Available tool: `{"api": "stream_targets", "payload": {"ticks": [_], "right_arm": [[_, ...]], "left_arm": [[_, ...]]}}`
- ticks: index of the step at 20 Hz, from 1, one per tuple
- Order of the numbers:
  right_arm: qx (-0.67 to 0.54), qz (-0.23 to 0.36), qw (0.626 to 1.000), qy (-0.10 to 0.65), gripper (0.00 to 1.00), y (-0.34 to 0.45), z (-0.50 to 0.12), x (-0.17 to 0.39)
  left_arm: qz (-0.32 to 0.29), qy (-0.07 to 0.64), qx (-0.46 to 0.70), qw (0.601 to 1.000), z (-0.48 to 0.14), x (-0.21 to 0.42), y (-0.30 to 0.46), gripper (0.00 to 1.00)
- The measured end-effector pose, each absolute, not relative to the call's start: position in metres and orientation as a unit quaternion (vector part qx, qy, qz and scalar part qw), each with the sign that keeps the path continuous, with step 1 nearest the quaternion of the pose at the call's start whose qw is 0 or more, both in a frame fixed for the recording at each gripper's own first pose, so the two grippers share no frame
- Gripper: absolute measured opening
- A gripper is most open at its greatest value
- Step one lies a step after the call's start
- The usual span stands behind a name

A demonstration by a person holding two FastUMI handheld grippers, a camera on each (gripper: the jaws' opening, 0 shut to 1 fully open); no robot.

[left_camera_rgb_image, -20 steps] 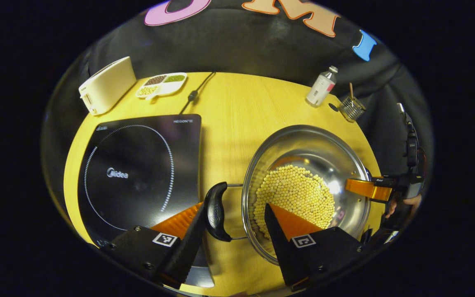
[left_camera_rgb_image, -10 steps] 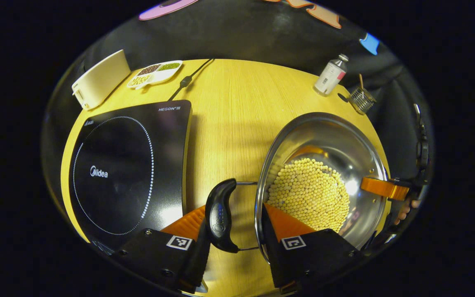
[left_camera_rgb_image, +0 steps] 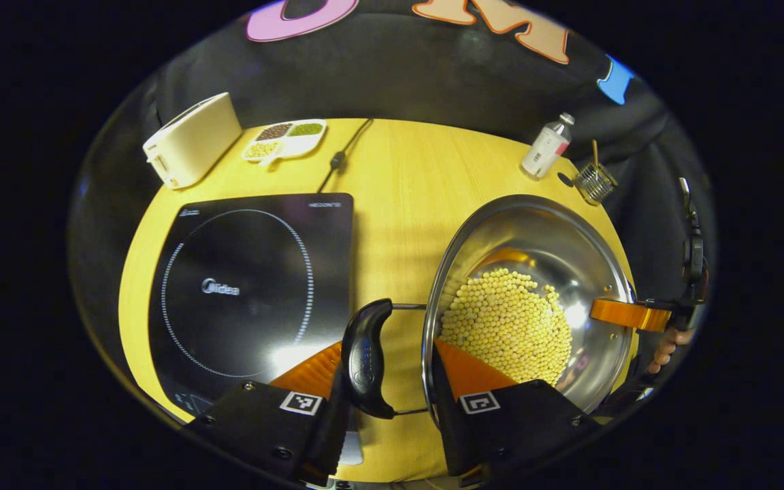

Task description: First push the handle of the pot to place it horizontally, then grasp the pot with both hands and set it on the induction cooktop.

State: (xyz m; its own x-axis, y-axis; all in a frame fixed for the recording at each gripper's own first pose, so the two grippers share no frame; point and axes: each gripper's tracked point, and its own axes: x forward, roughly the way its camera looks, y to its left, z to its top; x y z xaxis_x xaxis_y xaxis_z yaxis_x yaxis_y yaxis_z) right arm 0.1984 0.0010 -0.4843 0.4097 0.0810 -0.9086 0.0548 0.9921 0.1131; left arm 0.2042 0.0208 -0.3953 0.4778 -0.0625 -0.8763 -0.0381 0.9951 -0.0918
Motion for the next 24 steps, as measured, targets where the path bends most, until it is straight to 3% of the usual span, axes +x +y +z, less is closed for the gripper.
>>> {"api": "stream_targets", "payload": {"ticks": [2, 3, 8, 9, 10, 11, 12, 13, 17, 19, 22, 23, 24], "right_arm": [[0.065, 0.024, 0.839, 0.54, 0.51, 0.028, -0.481, 0.201], [0.068, 0.03, 0.839, 0.54, 0.47, 0.041, -0.48, 0.204], [0.067, 0.04, 0.837, 0.542, 0.51, 0.106, -0.485, 0.209], [0.065, 0.037, 0.836, 0.544, 0.51, 0.118, -0.487, 0.209], [0.062, 0.033, 0.835, 0.545, 0.47, 0.13, -0.49, 0.207], [0.06, 0.026, 0.834, 0.548, 0.55, 0.142, -0.492, 0.206], [0.058, 0.019, 0.834, 0.549, 0.47, 0.154, -0.493, 0.204], [0.057, 0.012, 0.834, 0.549, 0.51, 0.166, -0.494, 0.203], [0.057, -0.019, 0.838, 0.542, 0.51, 0.212, -0.501, 0.207], [0.043, -0.024, 0.834, 0.55, 0.46, 0.23, -0.503, 0.208], [0.05, -0.037, 0.828, 0.557, 0.47, 0.256, -0.508, 0.208], [0.05, -0.036, 0.826, 0.56, 0.51, 0.262, -0.509, 0.208], [0.052, -0.039, 0.825, 0.561, 0.48, 0.267, -0.511, 0.209]], "left_arm": [[0.005, 0.505, -0.047, 0.862, -0.382, 0.202, 0.046, 0.59], [0.009, 0.503, -0.046, 0.863, -0.379, 0.201, 0.058, 0.59], [0.019, 0.497, -0.047, 0.866, -0.37, 0.202, 0.116, 0.61], [0.016, 0.497, -0.049, 0.866, -0.374, 0.202, 0.13, 0.58], [0.012, 0.498, -0.05, 0.865, -0.378, 0.202, 0.141, 0.6], [0.006, 0.503, -0.052, 0.863, -0.382, 0.202, 0.154, 0.6], [0.001, 0.504, -0.055, 0.862, -0.383, 0.203, 0.165, 0.59], [-0.006, 0.502, -0.056, 0.863, -0.385, 0.206, 0.178, 0.59], [-0.036, 0.496, -0.067, 0.865, -0.396, 0.219, 0.223, 0.6], [-0.048, 0.484, -0.063, 0.871, -0.395, 0.228, 0.242, 0.6], [-0.062, 0.466, -0.049, 0.881, -0.395, 0.236, 0.262, 0.59], [-0.062, 0.462, -0.049, 0.883, -0.394, 0.237, 0.268, 0.58], [-0.061, 0.457, -0.049, 0.886, -0.393, 0.238, 0.274, 0.59]]}}
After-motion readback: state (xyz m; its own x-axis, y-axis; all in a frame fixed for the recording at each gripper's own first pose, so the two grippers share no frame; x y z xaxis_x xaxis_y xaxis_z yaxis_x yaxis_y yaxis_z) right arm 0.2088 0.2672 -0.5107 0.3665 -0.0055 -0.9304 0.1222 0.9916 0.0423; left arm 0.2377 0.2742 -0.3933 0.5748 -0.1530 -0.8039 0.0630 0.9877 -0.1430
